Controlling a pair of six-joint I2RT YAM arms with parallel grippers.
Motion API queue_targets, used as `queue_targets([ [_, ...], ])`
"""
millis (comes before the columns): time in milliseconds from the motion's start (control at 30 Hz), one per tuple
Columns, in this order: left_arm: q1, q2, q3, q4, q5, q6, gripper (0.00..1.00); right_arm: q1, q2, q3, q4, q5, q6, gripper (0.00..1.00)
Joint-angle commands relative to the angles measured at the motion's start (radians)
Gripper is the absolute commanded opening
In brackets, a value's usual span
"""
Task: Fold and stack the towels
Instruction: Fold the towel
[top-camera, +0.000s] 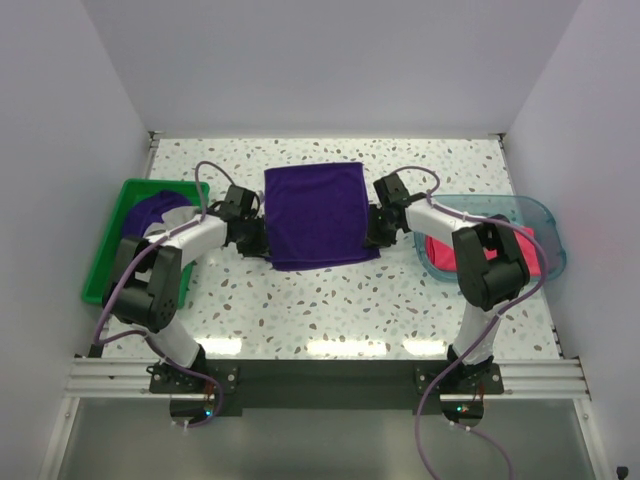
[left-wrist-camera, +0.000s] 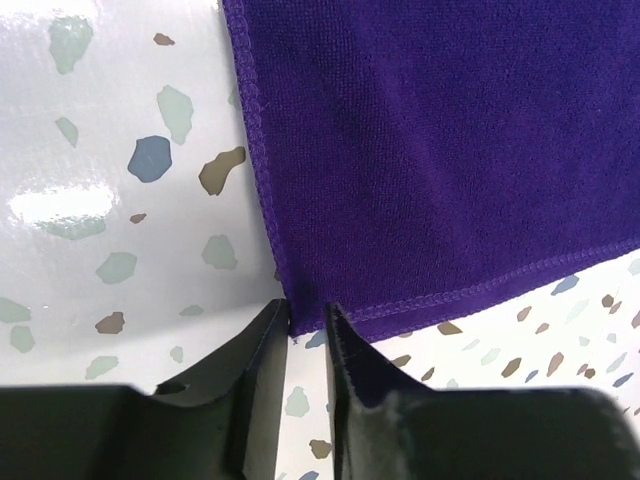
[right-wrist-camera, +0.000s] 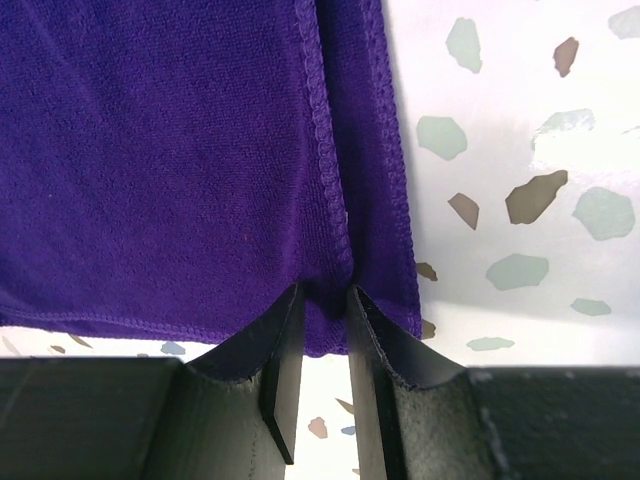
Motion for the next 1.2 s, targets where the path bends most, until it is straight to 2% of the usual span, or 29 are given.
queue_targets([
  [0,-0.005,-0.004,0.004,0.030,0.021,0.004,0.25,0.007,-0.028,-0.003,-0.004,0.020,0.009,0.27],
  [100,-0.005,-0.001,0.007,0.014,0.005,0.003,0.26,0.007,-0.028,-0.003,-0.008,0.023,0.011,0.27],
  [200,-0.005,-0.001,0.006,-0.011,-0.042,0.010,0.36,0.009,-0.034,-0.005,-0.011,0.035,0.005,0.27],
  [433,-0.008,0.014,0.007,0.000,-0.036,0.009,0.38,0.009,-0.031,-0.006,-0.005,0.034,0.006,0.27],
  [533,-0.017,0.020,0.019,0.006,-0.030,0.006,0.35,0.010,-0.028,-0.005,-0.007,0.034,0.006,0.26],
  [733,-0.029,0.035,0.016,0.004,-0.031,0.003,0.24,0.018,-0.024,-0.005,-0.007,0.034,0.009,0.26],
  [767,-0.029,0.029,0.016,0.004,-0.035,0.003,0.15,0.018,-0.024,-0.005,-0.008,0.035,0.008,0.25],
  [900,-0.029,0.010,0.036,-0.003,-0.051,0.003,0.00,0.020,-0.029,0.004,-0.024,0.048,0.003,0.12],
  [1000,-0.029,-0.004,0.070,-0.028,-0.067,0.007,0.00,0.020,-0.051,0.036,-0.053,0.081,-0.018,0.00],
  [1167,-0.029,-0.023,0.124,-0.072,-0.064,0.012,0.00,0.018,-0.075,0.113,-0.134,0.143,-0.074,0.00],
])
